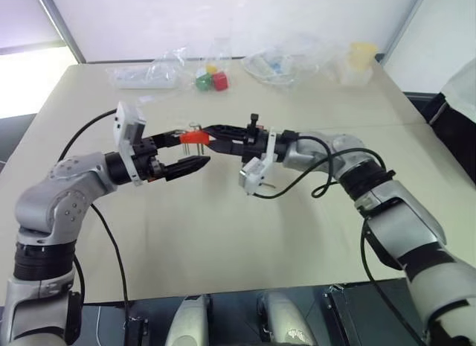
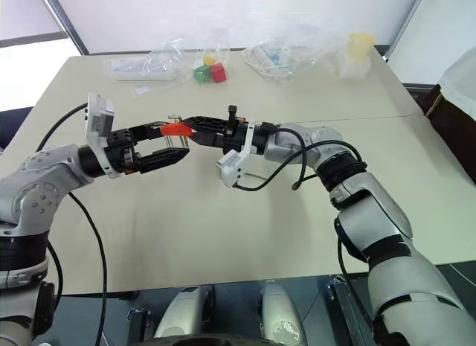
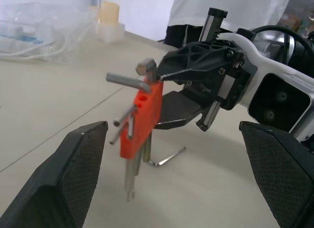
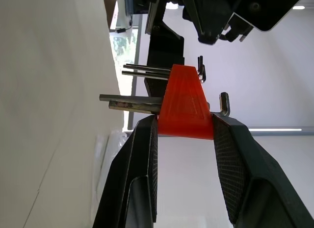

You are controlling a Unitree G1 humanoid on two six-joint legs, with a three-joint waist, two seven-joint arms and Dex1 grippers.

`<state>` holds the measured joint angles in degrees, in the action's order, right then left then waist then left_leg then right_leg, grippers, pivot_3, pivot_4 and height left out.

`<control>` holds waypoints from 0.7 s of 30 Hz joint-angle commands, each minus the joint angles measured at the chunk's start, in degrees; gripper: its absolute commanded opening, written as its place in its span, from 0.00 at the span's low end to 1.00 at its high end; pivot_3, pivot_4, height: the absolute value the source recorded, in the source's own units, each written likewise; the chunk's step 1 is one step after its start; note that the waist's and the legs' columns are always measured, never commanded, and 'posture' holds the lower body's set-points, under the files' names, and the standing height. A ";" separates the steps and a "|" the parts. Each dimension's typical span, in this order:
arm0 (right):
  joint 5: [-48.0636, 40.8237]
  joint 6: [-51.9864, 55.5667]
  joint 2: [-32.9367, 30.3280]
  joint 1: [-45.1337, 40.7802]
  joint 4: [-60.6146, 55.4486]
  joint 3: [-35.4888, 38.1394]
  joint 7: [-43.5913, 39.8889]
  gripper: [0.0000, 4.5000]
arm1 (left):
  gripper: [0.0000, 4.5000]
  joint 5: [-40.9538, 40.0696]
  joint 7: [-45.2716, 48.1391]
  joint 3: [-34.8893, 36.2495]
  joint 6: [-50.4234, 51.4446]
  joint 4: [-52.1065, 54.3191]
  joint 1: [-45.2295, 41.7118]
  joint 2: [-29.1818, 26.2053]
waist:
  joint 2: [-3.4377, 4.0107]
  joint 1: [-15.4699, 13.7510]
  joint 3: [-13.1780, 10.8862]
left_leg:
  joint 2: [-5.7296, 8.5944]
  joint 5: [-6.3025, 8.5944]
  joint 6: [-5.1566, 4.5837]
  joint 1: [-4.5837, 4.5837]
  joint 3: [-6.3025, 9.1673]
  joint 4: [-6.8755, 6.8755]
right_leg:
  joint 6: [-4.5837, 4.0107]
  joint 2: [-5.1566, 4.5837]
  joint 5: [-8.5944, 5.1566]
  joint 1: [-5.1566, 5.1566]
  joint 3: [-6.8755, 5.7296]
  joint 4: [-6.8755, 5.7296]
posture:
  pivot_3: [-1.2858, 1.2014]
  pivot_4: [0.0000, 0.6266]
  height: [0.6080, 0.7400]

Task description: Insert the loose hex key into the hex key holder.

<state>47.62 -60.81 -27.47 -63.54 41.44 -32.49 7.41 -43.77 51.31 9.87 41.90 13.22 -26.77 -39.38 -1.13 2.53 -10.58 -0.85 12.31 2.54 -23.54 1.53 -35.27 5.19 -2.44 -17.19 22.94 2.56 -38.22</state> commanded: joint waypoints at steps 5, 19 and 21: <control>-2.02 -0.59 -0.93 0.09 -2.93 2.34 -1.04 0.23 | 1.00 -1.37 -0.77 1.29 -0.59 1.58 -1.49 0.05 | 0.00 0.00 0.00 | 0.00 0.00 0.00 0.00 0.00 0.00 | 0.00 0.00 0.00 0.00 0.00 0.00 | 0.52 0.24 1.00; -4.19 -0.07 -0.93 1.46 -4.54 3.21 -4.08 0.23 | 1.00 -0.60 -0.93 0.77 -1.21 0.96 -0.98 1.11 | 0.00 0.01 0.00 | 0.00 0.00 0.00 0.00 0.00 -0.01 | 0.00 0.01 0.00 -0.01 0.00 0.00 | 0.52 0.24 1.00; -4.28 -0.11 -0.99 1.35 -4.34 3.49 -4.48 0.23 | 0.95 -0.73 -0.88 0.98 -1.10 1.07 -0.74 0.99 | 0.00 0.01 0.00 | 0.00 0.00 0.00 0.00 0.00 -0.01 | 0.00 0.01 0.00 -0.01 0.00 0.00 | 0.52 0.24 1.00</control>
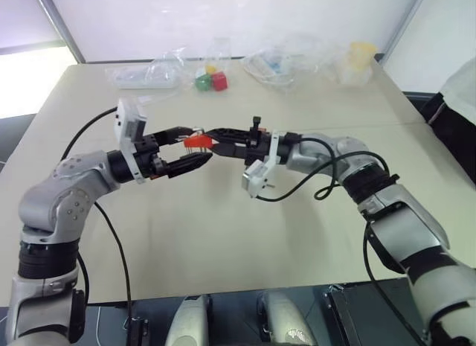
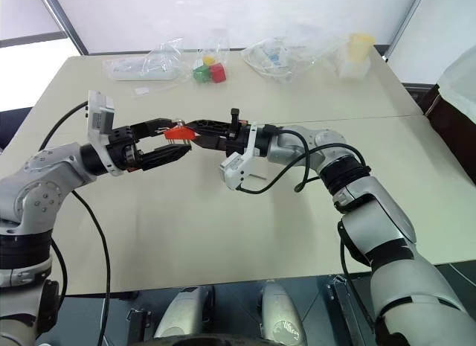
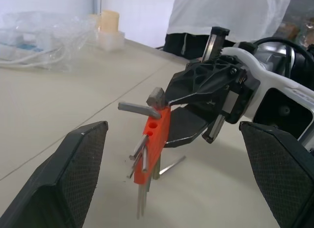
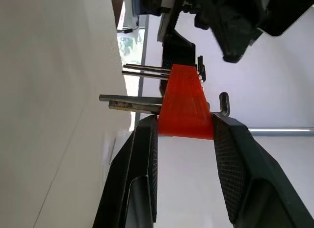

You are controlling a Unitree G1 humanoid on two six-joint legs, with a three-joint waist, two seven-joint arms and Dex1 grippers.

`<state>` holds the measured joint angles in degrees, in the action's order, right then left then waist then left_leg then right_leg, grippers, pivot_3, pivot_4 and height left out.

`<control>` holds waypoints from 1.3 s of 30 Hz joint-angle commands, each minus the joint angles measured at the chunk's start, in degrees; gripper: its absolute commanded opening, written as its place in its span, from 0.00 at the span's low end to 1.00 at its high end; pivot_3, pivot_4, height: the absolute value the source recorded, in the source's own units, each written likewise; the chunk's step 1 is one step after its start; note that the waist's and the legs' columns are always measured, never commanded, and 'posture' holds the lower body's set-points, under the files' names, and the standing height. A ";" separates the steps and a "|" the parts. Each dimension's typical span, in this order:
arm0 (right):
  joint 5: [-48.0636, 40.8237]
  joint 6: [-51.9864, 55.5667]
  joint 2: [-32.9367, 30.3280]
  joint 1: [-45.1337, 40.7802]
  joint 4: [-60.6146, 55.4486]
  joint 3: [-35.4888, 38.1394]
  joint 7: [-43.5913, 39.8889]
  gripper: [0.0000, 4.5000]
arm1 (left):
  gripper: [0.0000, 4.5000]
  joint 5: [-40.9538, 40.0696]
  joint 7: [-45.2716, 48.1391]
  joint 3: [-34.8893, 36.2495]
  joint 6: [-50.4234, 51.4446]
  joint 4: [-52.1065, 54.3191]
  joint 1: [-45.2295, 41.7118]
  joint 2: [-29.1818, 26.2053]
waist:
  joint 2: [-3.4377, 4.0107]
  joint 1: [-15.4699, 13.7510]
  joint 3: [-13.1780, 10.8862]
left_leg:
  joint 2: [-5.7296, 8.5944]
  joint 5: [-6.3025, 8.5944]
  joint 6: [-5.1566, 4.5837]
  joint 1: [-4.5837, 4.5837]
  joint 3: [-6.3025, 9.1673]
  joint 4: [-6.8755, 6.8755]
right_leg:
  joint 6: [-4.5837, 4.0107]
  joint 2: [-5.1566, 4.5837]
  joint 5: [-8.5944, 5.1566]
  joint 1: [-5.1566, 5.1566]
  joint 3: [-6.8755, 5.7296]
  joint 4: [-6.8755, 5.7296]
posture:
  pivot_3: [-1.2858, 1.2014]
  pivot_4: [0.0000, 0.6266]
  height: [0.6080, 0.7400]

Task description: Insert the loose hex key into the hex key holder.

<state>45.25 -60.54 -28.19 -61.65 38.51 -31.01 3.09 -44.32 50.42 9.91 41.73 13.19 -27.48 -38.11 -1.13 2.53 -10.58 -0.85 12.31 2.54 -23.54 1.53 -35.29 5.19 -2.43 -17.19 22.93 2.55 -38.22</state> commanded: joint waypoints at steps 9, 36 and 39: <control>-2.43 -0.81 -0.21 -0.27 -1.37 2.48 -1.80 0.23 | 0.04 -0.44 -0.67 1.46 -1.12 1.07 0.33 0.12 | 0.00 -0.01 0.00 | 0.01 0.00 0.00 0.00 0.00 0.00 | 0.00 0.00 0.00 0.00 0.00 0.00 | 0.52 0.24 1.00; -15.43 6.16 -0.76 6.31 -4.08 4.11 -21.42 0.98 | 0.00 0.95 -1.07 0.92 -1.42 1.69 0.77 1.01 | 0.00 -0.02 0.00 | -0.03 0.00 0.00 0.01 0.02 -0.04 | 0.00 0.00 0.00 -0.06 -0.02 -0.02 | 0.52 0.24 1.00; -25.81 18.57 -0.08 8.22 -5.76 7.69 -30.98 0.98 | 0.00 1.20 -1.21 1.21 -1.73 2.18 1.37 0.91 | 0.00 -0.09 0.00 | -0.05 0.00 0.00 0.03 0.04 -0.07 | 0.00 -0.01 0.00 -0.11 -0.03 -0.01 | 0.52 0.24 1.00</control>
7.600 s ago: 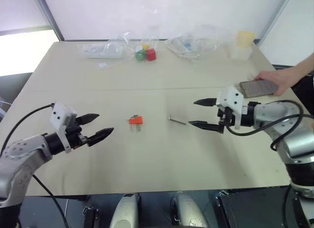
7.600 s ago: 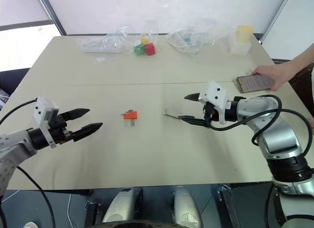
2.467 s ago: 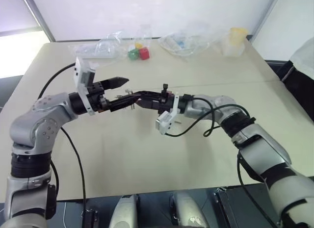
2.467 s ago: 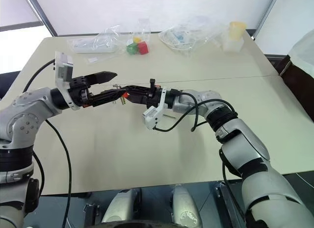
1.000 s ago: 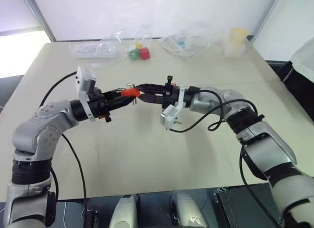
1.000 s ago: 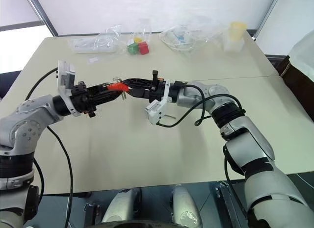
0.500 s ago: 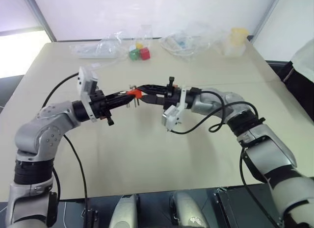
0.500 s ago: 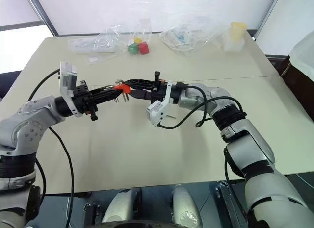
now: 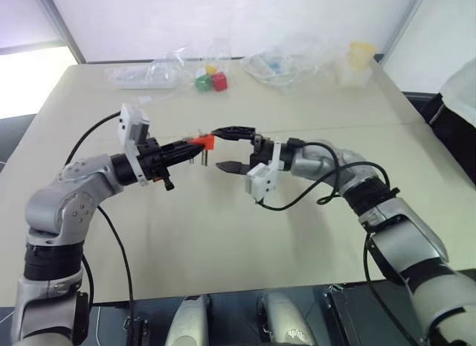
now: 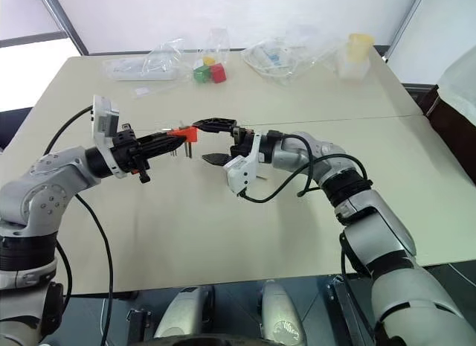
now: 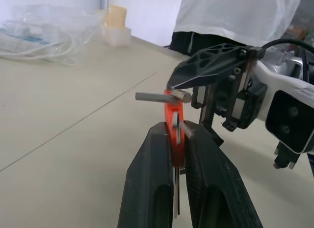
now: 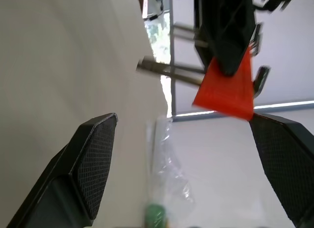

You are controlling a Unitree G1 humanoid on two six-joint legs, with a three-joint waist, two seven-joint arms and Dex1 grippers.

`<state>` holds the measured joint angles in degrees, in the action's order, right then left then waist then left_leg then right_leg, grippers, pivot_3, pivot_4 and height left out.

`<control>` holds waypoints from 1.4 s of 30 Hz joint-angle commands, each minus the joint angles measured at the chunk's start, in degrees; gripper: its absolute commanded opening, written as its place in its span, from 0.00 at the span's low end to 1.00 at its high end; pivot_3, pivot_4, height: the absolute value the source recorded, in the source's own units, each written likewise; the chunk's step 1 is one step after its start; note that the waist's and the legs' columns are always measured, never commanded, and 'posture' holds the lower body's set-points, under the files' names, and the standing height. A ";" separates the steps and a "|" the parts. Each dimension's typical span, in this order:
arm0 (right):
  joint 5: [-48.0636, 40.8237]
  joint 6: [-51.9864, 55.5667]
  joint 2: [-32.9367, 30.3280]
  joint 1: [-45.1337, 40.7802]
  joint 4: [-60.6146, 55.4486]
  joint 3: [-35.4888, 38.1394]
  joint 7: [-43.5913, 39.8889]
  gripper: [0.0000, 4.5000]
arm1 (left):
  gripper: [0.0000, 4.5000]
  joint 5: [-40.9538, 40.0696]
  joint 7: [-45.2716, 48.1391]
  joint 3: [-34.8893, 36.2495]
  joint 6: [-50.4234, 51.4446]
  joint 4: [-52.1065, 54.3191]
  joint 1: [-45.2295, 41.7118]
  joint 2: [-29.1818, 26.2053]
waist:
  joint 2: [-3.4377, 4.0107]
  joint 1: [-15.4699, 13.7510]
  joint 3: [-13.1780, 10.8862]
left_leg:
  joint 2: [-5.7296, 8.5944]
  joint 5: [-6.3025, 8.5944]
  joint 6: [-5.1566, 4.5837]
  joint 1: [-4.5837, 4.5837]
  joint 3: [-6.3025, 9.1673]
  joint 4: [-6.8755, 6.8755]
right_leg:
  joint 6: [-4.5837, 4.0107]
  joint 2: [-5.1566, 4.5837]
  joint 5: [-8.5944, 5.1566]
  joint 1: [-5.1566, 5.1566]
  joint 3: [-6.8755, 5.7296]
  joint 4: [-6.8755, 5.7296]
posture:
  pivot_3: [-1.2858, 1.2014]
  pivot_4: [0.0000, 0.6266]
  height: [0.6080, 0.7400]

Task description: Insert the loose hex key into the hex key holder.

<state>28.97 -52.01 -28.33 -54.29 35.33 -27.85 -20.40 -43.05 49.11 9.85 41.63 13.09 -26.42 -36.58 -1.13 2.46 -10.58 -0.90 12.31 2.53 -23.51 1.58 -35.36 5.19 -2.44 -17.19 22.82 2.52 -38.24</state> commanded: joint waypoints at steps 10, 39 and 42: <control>-28.39 59.15 -1.78 -0.15 -19.59 10.79 -36.64 0.98 | 0.00 0.69 -1.45 1.94 -4.38 3.94 2.98 -0.52 | 0.01 -0.08 -0.01 | -0.04 0.03 -0.05 0.02 0.05 -0.02 | 0.00 -0.01 0.00 -0.03 -0.06 -0.01 | 0.52 0.24 1.00; -18.12 81.07 1.06 -4.28 -10.87 -4.94 -48.11 0.98 | 0.00 3.15 -3.74 1.57 -7.57 6.30 4.55 -0.67 | 0.01 -0.05 -0.01 | 0.06 0.05 -0.08 -0.01 0.00 -0.05 | 0.01 0.01 0.00 0.01 -0.07 0.04 | 0.52 0.24 1.00; -17.63 81.42 1.37 -3.61 -11.14 -5.25 -48.81 0.98 | 0.00 3.05 -4.17 1.62 -7.45 6.70 4.76 -0.66 | 0.01 -0.05 -0.01 | 0.05 0.05 -0.08 -0.01 0.00 -0.04 | 0.01 0.01 0.00 0.00 -0.08 0.04 | 0.52 0.24 1.00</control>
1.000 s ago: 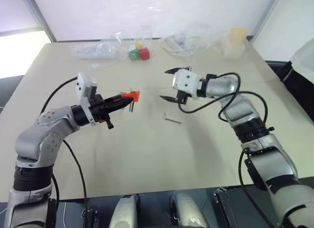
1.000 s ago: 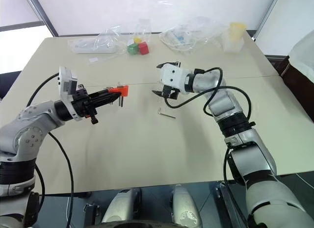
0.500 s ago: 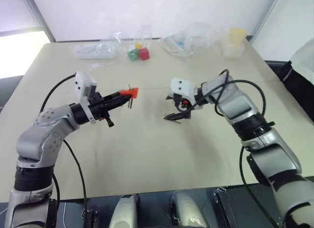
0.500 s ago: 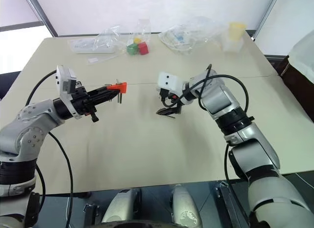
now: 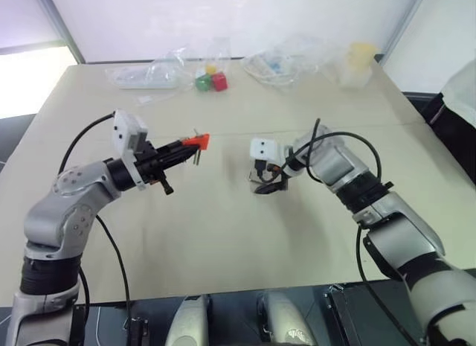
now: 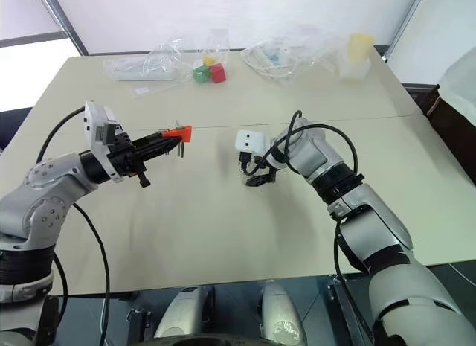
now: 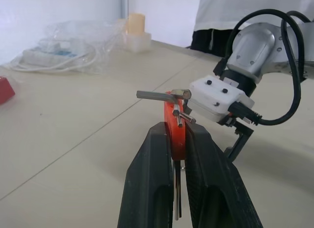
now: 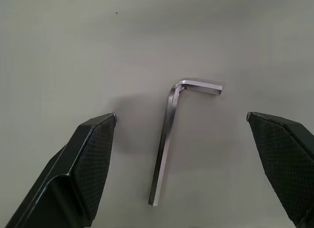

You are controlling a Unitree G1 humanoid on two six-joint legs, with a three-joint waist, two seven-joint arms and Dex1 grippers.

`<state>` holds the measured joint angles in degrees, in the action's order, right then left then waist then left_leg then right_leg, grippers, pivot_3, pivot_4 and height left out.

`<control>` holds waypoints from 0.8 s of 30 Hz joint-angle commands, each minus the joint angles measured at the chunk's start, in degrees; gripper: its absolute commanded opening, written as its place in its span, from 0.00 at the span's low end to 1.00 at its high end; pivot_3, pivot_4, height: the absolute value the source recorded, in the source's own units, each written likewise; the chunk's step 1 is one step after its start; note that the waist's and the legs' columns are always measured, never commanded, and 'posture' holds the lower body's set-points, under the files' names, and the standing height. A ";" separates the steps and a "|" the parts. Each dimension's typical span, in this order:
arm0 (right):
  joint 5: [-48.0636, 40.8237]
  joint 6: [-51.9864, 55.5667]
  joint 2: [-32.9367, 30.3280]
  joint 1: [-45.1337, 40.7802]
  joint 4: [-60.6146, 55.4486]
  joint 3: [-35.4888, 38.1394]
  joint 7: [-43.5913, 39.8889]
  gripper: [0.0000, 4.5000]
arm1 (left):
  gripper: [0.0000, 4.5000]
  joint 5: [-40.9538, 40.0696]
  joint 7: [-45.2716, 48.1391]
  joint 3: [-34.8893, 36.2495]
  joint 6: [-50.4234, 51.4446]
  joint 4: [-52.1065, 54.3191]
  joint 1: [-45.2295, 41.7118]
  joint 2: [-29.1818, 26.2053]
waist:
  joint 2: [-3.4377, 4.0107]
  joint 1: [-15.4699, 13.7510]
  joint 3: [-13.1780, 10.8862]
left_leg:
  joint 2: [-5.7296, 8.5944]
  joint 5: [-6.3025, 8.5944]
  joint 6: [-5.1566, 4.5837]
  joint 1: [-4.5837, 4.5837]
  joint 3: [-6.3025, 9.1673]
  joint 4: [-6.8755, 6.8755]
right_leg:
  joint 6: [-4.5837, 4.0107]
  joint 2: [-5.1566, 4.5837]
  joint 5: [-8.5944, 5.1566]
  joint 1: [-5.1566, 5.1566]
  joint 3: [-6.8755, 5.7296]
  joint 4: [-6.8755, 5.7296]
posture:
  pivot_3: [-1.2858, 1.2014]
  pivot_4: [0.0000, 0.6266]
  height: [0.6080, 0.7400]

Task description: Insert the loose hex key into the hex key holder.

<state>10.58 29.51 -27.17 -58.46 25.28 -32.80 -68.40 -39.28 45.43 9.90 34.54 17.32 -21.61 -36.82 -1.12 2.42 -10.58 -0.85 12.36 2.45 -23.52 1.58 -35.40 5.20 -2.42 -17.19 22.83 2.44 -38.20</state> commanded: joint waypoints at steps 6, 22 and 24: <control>2.23 -0.81 0.63 0.99 0.66 -1.28 -1.97 0.80 | 0.00 -0.86 -1.20 1.91 -0.27 3.11 0.65 -0.60 | -0.01 0.00 0.00 | 0.00 0.00 0.00 0.01 0.01 0.00 | 0.00 0.00 0.00 -0.02 -0.01 0.00 | 0.52 0.24 1.00; 2.53 -5.84 1.70 3.20 1.41 3.08 2.91 0.01 | 0.00 -0.78 -2.05 1.99 -0.91 3.25 0.77 -0.35 | -0.10 -0.02 0.09 | -0.01 0.01 0.00 0.18 0.12 -0.25 | 0.00 0.02 0.00 -0.38 -0.15 -0.02 | 0.52 0.24 1.00; 1.26 -11.59 2.71 3.54 0.72 6.89 8.05 0.01 | 0.00 -0.81 -2.12 1.94 -0.95 3.19 0.75 -0.19 | -0.09 -0.02 0.08 | -0.01 0.01 0.00 0.18 0.13 -0.26 | 0.00 0.02 0.00 -0.36 -0.15 -0.03 | 0.52 0.24 1.00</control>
<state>12.42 21.92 -25.12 -54.77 26.39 -29.00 -65.14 -39.41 43.43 10.33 34.57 18.59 -20.48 -36.92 -1.21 2.40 -10.50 -0.86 12.37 2.45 -23.36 1.70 -35.65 5.20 -2.41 -17.18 22.50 2.30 -38.25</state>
